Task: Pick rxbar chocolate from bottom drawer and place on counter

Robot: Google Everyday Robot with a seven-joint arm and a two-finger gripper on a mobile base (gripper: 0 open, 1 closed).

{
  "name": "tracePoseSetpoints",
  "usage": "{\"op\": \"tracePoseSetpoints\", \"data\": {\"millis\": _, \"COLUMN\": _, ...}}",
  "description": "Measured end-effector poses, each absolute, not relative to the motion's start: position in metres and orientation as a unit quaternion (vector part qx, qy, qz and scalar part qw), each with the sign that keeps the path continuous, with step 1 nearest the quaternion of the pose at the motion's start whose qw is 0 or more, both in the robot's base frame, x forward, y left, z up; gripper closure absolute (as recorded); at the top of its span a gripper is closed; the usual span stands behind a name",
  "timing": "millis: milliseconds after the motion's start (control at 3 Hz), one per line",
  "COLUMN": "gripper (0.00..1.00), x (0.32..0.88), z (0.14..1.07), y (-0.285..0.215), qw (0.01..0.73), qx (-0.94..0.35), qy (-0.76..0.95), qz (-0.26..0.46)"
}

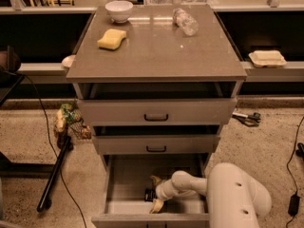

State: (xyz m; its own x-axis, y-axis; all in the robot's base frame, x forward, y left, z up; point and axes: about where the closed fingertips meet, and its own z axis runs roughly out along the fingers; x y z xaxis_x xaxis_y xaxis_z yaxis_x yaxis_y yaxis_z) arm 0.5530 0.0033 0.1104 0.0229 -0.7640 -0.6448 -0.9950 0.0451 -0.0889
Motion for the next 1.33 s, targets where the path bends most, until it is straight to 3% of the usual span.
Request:
{"op": "tracePoseSetpoints", "data": {"millis": 667, "gripper": 0.0, "x": 0.561, "z": 0.093, "y": -0.012, "qw": 0.262, "qx": -0.644, "qy": 0.681, "qz": 0.232}}
{"op": "tracePoseSetpoints", "data": {"millis": 1333, "gripper": 0.41, "x": 0.562, "z": 0.091, "y": -0.019, "qw": 0.249, "qx": -0.639, "qy": 0.686, "qz": 0.245}}
